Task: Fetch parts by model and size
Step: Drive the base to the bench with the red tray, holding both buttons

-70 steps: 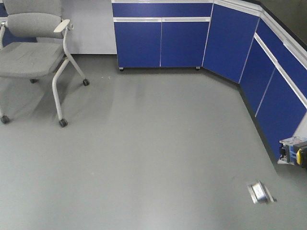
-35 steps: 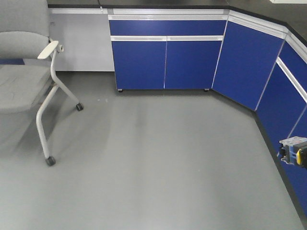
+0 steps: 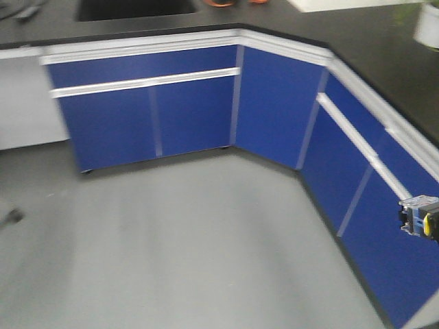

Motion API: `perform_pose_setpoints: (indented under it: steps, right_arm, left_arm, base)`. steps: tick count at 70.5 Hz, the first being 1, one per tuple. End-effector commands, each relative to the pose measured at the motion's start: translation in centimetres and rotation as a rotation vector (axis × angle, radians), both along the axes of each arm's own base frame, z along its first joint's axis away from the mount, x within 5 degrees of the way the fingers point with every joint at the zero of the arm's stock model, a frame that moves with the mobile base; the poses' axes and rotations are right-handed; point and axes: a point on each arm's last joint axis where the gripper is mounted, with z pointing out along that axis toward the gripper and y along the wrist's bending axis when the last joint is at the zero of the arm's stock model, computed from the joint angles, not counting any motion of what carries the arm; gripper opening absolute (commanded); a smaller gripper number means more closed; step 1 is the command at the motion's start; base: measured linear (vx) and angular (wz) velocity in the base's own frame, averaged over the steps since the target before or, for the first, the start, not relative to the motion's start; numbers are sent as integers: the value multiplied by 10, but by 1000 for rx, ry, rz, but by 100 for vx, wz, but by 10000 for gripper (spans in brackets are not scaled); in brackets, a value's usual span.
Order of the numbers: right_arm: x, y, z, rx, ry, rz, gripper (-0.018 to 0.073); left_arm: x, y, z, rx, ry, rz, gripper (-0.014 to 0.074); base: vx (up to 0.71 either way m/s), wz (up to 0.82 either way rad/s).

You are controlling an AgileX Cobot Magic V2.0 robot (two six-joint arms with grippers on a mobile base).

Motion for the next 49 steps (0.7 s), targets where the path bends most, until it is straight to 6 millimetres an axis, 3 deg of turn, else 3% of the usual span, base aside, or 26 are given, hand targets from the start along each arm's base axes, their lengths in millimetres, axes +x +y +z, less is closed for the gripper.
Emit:
perform_pose_setpoints:
  steps: [1, 49]
  right_arm:
    - [0, -1, 17, 24, -97, -10, -10]
    - [0, -1, 17, 24, -97, -10, -10]
  left_arm:
    - [0, -1, 15, -26, -92, -6, -8]
    - [0, -1, 15, -26, -92, -6, -8]
  base:
    - [34, -94]
    - [26, -100]
